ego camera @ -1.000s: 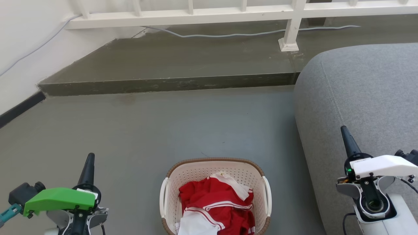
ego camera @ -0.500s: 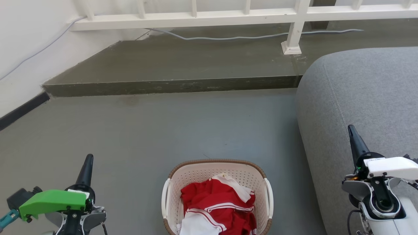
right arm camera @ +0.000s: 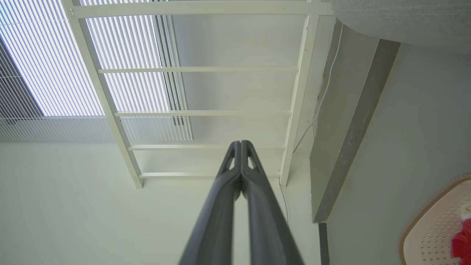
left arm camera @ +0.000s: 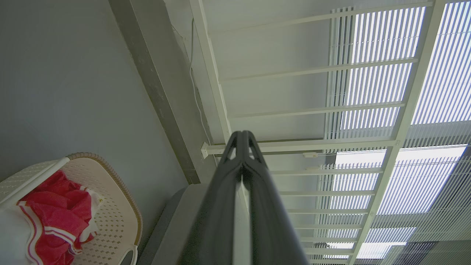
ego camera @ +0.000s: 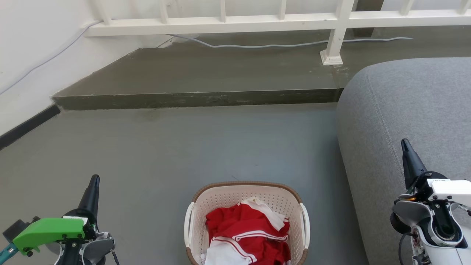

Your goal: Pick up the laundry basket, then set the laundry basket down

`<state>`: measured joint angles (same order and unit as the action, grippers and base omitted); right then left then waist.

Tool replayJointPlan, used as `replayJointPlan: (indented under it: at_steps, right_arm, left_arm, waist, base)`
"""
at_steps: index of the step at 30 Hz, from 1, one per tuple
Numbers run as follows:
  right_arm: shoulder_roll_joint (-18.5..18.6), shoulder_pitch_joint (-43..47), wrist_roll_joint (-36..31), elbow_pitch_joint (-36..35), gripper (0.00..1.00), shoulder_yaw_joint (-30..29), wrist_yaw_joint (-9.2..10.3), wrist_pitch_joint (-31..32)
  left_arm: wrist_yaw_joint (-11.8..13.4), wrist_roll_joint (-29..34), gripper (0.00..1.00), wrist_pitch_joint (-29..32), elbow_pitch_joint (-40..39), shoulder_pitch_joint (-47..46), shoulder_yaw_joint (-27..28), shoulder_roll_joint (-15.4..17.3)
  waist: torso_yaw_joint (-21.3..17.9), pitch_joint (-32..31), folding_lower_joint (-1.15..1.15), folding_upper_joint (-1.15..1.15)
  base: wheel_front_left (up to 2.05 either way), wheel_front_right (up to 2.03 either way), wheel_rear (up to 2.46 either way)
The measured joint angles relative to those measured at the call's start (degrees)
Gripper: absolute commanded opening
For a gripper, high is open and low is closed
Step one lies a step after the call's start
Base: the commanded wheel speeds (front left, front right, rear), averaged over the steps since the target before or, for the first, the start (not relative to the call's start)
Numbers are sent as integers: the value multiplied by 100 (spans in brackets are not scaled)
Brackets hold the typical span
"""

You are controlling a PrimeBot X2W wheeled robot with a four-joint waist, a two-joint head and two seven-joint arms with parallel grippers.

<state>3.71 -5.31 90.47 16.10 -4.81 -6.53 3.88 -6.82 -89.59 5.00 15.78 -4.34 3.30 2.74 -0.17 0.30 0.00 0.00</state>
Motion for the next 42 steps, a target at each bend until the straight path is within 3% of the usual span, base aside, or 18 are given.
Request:
replayJointPlan:
  at_steps: [7,42]
  right_arm:
    - [-11,2,288,-1,0,-83,-4,71]
    - [-14,3,289,-2,0,-98,-48,71]
  left_arm:
    - [-9,-250,0,76,10,0,52,-10]
    - [-18,-250,0,77,9,-1,57,-14]
  waist:
    - [17,-15,0,0]
    - [16,-14,0,0]
  base:
    - [0,0,0]
    - [0,0,0]
